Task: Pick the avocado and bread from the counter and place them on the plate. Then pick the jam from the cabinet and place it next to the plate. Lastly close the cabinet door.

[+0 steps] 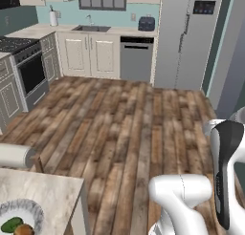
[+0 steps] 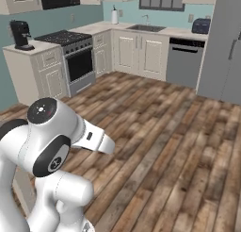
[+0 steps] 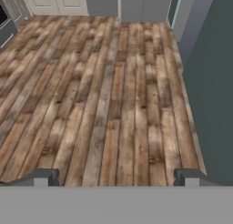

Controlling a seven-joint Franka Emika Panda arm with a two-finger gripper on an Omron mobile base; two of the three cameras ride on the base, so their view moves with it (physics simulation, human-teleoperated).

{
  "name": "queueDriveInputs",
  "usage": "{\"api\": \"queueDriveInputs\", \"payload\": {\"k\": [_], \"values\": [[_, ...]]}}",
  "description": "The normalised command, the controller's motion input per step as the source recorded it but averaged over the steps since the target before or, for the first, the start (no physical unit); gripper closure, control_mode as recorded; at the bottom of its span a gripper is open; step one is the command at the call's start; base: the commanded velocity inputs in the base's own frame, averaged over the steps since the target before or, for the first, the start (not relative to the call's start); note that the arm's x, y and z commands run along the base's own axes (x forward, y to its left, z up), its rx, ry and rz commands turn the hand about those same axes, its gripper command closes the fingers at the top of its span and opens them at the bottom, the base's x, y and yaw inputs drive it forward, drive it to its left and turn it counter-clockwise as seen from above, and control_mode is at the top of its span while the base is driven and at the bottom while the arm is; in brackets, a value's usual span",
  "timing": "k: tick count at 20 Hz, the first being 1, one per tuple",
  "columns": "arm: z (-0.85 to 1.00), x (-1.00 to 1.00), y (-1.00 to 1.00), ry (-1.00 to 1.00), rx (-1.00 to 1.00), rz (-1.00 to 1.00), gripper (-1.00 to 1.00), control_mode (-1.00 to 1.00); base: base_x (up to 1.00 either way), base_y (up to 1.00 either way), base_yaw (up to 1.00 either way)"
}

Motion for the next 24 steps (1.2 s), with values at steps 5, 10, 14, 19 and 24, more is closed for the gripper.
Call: {"api": "queueDriveInputs", "payload": {"k": [5, 10, 14, 19, 24], "values": [[0.0, 0.0, 0.0, 0.0, 0.0, 0.0, -1.0, 1.0, 0.56, 0.0, 0.03], [0.0, 0.0, 0.0, 0.0, 0.0, 0.0, -1.0, 1.0, 0.6, 0.0, 0.05], [0.0, 0.0, 0.0, 0.0, 0.0, 0.0, -1.0, 1.0, 0.64, 0.0, 0.08], [0.0, 0.0, 0.0, 0.0, 0.0, 0.0, -1.0, 1.0, 0.67, 0.0, 0.11], [0.0, 0.0, 0.0, 0.0, 0.0, 0.0, -1.0, 1.0, 0.66, 0.0, 0.11]]}}
